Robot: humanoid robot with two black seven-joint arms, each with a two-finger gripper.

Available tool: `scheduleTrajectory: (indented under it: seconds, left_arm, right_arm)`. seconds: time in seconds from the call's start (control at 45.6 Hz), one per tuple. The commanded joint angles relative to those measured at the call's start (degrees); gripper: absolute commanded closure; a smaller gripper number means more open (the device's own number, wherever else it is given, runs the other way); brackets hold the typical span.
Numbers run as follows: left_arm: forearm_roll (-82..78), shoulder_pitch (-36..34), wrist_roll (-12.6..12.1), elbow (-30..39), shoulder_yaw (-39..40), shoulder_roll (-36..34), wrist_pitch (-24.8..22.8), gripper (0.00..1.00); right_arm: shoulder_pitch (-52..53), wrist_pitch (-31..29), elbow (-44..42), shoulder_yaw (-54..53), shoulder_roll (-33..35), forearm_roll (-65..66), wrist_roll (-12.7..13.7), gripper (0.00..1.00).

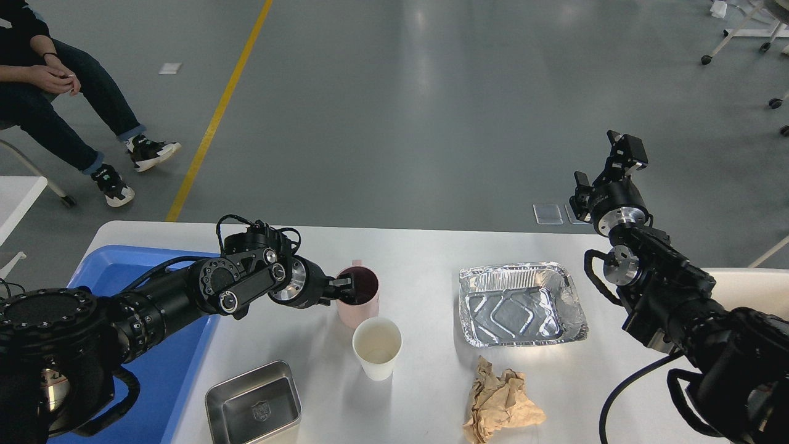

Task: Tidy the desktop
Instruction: 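Grasp the pink mug rim with the left gripper, then lift the pink mug and carry it over the blue bin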

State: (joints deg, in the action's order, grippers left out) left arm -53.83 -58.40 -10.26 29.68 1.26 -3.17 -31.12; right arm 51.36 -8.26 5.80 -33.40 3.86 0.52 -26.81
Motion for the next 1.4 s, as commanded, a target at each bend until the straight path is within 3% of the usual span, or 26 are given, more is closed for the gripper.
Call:
scheduleTrajectory:
  seconds: [0.0,0.044,0.68,0.987,1.096,1.228,1.381]
  left_arm:
    - [0.0,-0.1,-0.5,-0.8,-0.1,0.8,0.0,0.88]
    - [-0.1,-0.4,-0.5,-0.7,-0.1,0.9,0.0,1.00]
    - [0.4,-4.7,0.0,0.1,-1.3,-3.1,-0.6,1.00]
    - [1.8,-16.8,-0.4,7.8,1.4,-15.4,-10.3,1.00]
    - [1.9,-21.3,-1.2,12.2,2.0,-21.9,-14.9,1.00]
    - [1.9,-27.6,-2.0,14.1,2.1,-30.5,-23.7,1.00]
    - [1.5,-32.2,-2.1,14.1,1.9,-39.1,-23.9,1.00]
  right_arm:
    - [0.1,0.0,0.0,0.0,0.0,0.0,0.0,0.00]
    - [0.1,0.0,0.0,0.0,0.0,0.0,0.0,0.00]
    - [0.4,0.2,-0.1,0.0,0.0,0.0,0.1,0.00]
    - [0.7,0.2,-0.1,0.0,0.7,0.0,0.2,0.00]
    - [0.9,0.2,-0.1,0.0,1.2,0.0,0.2,0.00]
    - [1.6,0.2,-0.1,0.0,1.4,0.0,0.3,0.00]
    - [2.2,0.2,-0.1,0.0,1.6,0.0,0.3,0.00]
